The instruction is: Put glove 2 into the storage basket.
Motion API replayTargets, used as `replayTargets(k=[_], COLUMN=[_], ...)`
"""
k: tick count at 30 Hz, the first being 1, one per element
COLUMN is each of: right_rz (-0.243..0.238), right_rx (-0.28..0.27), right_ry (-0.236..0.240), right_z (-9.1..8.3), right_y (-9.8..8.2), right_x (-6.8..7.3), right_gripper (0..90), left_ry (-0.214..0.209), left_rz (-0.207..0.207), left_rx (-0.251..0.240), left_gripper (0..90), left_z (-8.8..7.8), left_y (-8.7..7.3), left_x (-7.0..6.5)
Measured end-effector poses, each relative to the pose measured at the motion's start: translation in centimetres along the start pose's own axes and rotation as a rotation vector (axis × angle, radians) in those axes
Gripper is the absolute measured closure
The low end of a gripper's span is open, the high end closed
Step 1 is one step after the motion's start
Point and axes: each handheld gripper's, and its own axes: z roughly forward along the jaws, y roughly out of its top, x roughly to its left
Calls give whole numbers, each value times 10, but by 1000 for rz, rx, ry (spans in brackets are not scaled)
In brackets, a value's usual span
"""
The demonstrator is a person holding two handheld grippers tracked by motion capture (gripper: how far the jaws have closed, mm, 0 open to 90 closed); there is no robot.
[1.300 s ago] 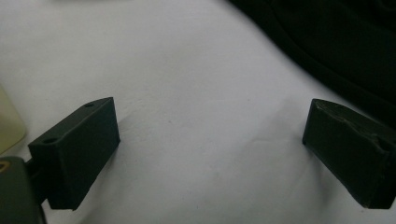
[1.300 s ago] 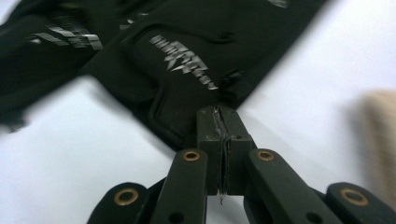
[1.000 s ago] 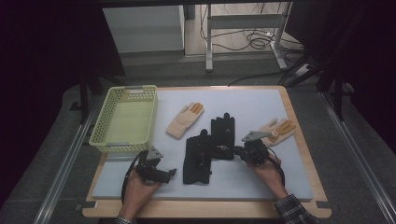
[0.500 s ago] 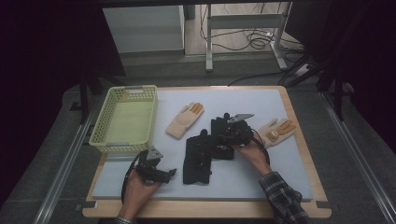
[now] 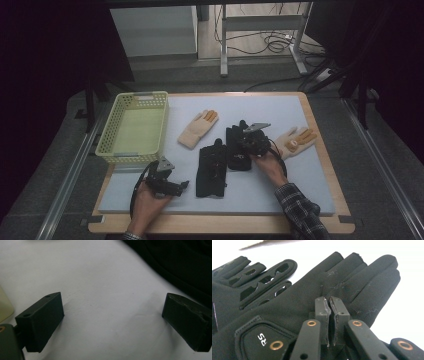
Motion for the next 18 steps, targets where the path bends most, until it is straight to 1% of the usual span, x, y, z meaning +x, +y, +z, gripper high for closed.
replayTargets(k=[1, 2, 3, 4, 5, 6, 7, 9, 10, 11, 12, 13, 15, 16, 17, 18], right_rz=[21, 31, 31, 53, 63, 63, 86, 89, 89, 97, 97, 100, 106, 106, 113, 113], right_rx=[-8, -14, -14, -16, -21, -21, -34, -42, -42, -55, -55, -66, -82, -82, -95, -95], right_ry=[0, 9, 9, 21, 20, 20, 37, 39, 39, 49, 49, 56, 70, 70, 87, 87], right_z=[-3, -5, -5, -10, -12, -12, -18, -25, -25, -33, -33, -42, -51, -51, -60, -60], right_y=[0, 0, 0, 0, -1, -1, -1, 0, 0, 2, 2, 4, 7, 7, 9, 9], right_x=[0, -1, -1, -2, -2, -2, -3, -2, -2, 1, 1, 4, 8, 8, 12, 12], right_gripper=[874, 874, 874, 875, 876, 876, 876, 876, 876, 876, 876, 876, 876, 876, 876, 876], left_ry=[0, 0, 0, 0, 0, 0, 0, 0, 0, 0, 0, 0, 0, 0, 0, 0], left_rz=[0, 0, -4, -3, 0, 0, -3, 1, 1, 2, 2, 1, 1, 1, 0, 0], left_rx=[0, 0, 0, 0, 0, 0, 0, 1, 1, 2, 2, 1, 1, 1, 1, 1], left_gripper=[38, 38, 38, 38, 38, 38, 38, 38, 38, 38, 38, 38, 38, 38, 38, 38], left_z=[0, 0, 0, 0, 0, 0, 0, 0, 0, 0, 0, 0, 0, 0, 0, 0], left_y=[0, 0, 0, 0, 0, 0, 0, 0, 0, 0, 0, 0, 0, 0, 0, 0], left_x=[0, 0, 0, 0, 0, 0, 0, 0, 0, 0, 0, 0, 0, 0, 0, 0])
